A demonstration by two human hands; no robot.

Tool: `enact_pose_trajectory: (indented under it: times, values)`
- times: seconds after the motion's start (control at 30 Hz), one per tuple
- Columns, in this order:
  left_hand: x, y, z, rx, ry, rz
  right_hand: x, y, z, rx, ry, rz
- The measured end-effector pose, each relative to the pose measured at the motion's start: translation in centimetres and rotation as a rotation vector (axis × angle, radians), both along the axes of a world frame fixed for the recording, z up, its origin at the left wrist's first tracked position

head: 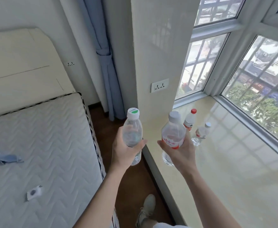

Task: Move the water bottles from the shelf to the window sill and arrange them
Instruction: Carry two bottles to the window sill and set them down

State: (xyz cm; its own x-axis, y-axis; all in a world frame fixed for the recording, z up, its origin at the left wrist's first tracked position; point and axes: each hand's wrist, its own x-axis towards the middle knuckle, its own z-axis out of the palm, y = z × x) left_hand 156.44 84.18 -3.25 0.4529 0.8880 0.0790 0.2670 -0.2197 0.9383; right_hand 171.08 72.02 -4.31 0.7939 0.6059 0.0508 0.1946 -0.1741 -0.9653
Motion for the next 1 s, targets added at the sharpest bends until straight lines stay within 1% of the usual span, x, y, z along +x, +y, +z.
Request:
enact_pose_trajectory:
  times: [0.23,0.37,0.47,0.63,0.77,0.9,1.0]
  values:
    - [9.3,8.2,-0.8,-0.037,0.086,-0.163,7.9,5.4,-1.5,-0.009,0.064,-0.139]
    - [14.0,9.7,-1.7,-0.072,0.119,-0.262,11.3,5.4,-2.2,-0.049,0.101,-0.245]
    - [17.6,9.8,-2.2,-0.102,0.165,-0.393,13.2,4.4,-3.2,-0.05,0.17,-0.355]
    - [22.9,9.5,-3.9,-0.187,0.184,-0.57,14.6,2.0,-4.6,-0.05,0.206,-0.586]
    - [26.0,9.5,-6.0,-0.218,0.232,-0.695,14.6,0.4,-6.6,-0.065,0.254,-0.751]
    - [27.9,11.0,-7.7,-0.233,0.274,-0.827,15.0,0.5,-8.5,-0.074,0.303,-0.844]
    - [29.2,12.8,-9.7,-0.238,0.313,-0.869,15.3,1.3,-10.5,-0.09,0.322,-0.877]
